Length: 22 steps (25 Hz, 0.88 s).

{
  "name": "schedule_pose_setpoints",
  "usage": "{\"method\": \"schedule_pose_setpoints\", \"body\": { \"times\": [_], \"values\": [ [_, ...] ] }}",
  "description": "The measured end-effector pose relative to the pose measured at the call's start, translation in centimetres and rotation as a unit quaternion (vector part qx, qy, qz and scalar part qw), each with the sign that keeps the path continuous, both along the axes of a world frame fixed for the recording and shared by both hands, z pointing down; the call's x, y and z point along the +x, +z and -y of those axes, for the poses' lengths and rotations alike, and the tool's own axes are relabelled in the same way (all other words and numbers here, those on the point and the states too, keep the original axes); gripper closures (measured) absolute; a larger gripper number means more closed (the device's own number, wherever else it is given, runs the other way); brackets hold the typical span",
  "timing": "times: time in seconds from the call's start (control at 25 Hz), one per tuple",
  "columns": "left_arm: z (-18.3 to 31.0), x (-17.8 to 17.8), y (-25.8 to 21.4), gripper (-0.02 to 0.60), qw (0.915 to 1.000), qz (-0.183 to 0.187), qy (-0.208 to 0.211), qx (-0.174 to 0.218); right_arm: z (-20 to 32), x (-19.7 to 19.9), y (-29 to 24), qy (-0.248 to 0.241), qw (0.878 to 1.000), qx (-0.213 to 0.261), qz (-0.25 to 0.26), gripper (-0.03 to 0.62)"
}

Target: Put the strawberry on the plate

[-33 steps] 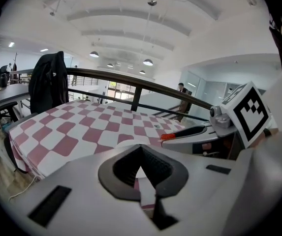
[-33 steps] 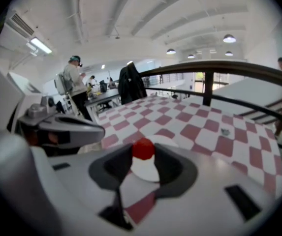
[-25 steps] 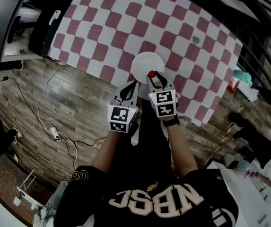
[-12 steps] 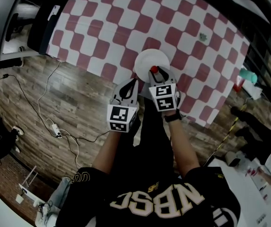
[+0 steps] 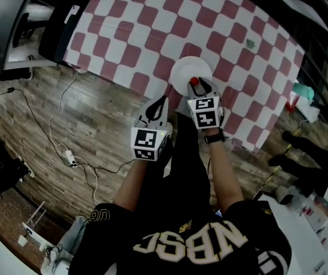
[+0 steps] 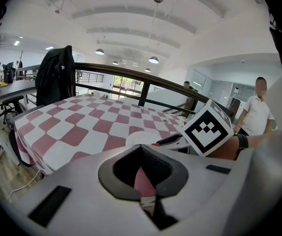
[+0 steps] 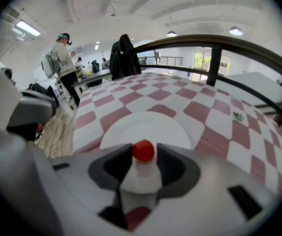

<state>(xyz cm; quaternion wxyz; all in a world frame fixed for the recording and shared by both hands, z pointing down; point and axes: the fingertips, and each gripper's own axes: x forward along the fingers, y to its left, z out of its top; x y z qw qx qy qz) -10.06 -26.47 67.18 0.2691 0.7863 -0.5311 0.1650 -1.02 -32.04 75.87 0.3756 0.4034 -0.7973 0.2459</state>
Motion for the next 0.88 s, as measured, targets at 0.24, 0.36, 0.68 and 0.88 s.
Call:
{"method": "schedule_pose_setpoints", "body": {
  "times": [0.24,0.36,0.68,0.88],
  "values": [
    [-1.0,-1.0,-2.7,0.574,0.9996,-0.007,-0.003,0.028,-1.1,-0.1,-3.8,0.013,0.999,0.037,0.004,0.447],
    [-1.4,-1.3,-4.8,0.574,0.9989,-0.014,-0.005,0.044,-2.3,-0.3,-6.5,0.018,0.998,0.057,0.013,0.448],
    [-1.3,-1.5,-11.8,0.574,0.9919,-0.039,-0.016,0.120,-5.2,-0.4,-16.0,0.048,0.987,0.143,0.053,0.448],
    [-2.8,-1.5,-16.8,0.574,0.9841,-0.039,-0.005,0.173,-8.1,-0.8,-21.7,0.063,0.974,0.201,0.086,0.456]
  ]
}}
